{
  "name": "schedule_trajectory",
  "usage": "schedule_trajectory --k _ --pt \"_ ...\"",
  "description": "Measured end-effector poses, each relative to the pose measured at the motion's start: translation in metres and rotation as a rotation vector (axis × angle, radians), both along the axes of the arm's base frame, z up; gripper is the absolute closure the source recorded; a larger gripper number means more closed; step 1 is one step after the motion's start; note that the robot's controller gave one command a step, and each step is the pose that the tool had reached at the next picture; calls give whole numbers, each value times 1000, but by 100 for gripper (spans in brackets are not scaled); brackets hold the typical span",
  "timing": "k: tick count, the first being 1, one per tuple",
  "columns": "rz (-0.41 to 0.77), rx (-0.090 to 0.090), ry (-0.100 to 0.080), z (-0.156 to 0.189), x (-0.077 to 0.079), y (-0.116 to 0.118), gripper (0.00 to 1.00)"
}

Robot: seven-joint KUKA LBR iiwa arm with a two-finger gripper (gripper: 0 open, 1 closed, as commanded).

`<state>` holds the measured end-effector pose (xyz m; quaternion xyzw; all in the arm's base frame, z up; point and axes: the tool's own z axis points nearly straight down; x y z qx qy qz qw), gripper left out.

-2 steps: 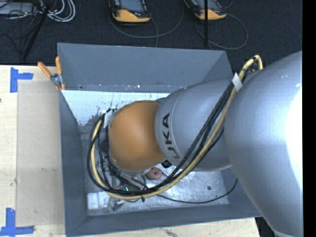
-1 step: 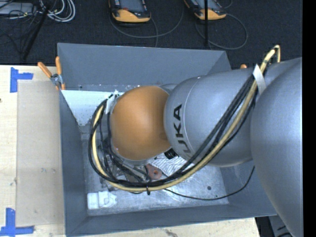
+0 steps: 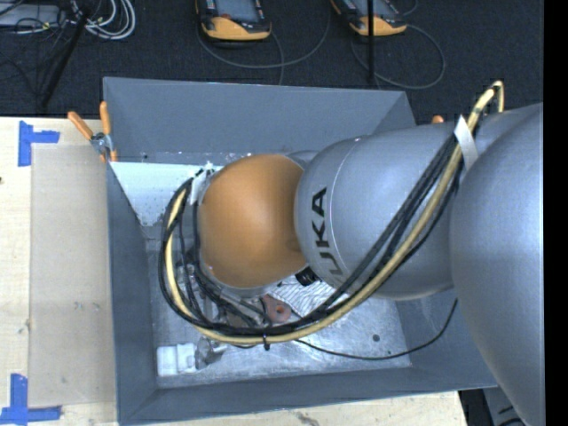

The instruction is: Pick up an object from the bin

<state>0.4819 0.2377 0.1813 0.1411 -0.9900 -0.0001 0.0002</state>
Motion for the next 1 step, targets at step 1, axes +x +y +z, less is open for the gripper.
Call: schedule_trajectory --k 1 --pt "0 0 0 0 0 0 0"
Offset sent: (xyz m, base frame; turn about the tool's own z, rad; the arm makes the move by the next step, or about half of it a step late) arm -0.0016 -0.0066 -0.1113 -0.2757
